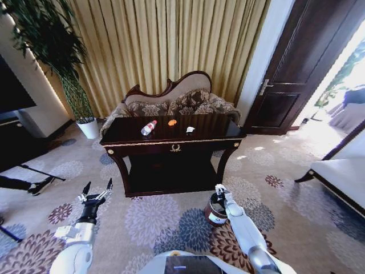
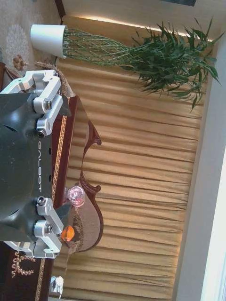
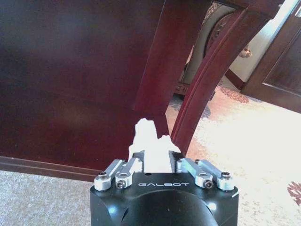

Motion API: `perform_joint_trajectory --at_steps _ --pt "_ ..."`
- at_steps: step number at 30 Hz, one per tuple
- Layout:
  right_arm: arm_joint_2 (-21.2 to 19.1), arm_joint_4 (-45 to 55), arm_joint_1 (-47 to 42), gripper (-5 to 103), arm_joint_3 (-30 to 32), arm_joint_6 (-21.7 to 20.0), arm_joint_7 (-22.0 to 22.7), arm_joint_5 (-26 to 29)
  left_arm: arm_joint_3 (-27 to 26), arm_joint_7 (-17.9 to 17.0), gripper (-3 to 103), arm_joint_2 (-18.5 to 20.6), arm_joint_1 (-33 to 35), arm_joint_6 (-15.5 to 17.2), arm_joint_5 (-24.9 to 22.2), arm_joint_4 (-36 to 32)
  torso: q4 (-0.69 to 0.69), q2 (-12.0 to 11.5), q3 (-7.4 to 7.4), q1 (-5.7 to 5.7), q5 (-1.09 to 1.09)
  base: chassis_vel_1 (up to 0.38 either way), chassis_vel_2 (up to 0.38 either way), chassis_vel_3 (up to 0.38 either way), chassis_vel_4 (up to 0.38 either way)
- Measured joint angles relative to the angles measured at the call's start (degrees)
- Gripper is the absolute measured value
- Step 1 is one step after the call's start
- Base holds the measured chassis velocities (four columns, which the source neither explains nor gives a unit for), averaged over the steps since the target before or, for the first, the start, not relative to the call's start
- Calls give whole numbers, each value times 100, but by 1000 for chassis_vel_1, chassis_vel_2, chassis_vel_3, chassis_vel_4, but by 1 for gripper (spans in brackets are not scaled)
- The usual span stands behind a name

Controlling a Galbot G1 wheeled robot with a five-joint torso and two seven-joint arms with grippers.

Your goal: Move to the front of the table and place the trash on the table into the trash bin.

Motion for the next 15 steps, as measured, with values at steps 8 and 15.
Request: perform_joint_trajectory --at_steps 8,15 --pt "-19 51 -32 61 19 3 1 -13 -2 27 100 -22 25 -40 -3 -7 1 0 0 0 0 0 0 0 0" --pt "-70 61 -50 88 28 49 1 -52 -12 33 100 -20 22 -53 -6 -14 0 0 0 0 0 0 0 0 0"
